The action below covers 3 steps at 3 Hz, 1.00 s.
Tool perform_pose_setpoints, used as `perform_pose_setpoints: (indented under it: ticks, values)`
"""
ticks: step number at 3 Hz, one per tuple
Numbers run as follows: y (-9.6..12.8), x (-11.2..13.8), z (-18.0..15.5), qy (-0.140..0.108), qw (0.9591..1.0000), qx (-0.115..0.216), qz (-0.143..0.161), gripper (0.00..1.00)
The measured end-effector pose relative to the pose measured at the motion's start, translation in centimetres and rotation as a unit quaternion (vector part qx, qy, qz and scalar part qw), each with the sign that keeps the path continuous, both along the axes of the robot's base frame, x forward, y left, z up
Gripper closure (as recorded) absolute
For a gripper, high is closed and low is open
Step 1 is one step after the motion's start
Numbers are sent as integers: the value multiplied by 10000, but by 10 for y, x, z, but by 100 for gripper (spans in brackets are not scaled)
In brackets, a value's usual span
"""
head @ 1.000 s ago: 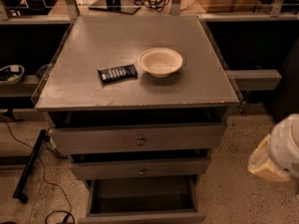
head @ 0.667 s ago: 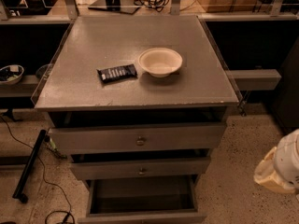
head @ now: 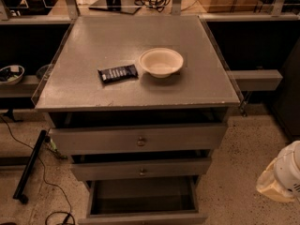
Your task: Close bottom drawer
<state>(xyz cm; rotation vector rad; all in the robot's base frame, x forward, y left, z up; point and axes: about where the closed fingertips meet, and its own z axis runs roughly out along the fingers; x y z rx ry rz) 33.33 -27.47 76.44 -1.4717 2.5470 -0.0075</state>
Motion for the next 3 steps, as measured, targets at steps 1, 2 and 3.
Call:
perform_pose_setpoints:
  ticks: [1,2,3]
  values:
    - [9,-11,-24,154,9998,91,60,100]
    - [29,-34,-60,423,9985,305,171,100]
    - [50,-63,-104,797,9954,430,327,100]
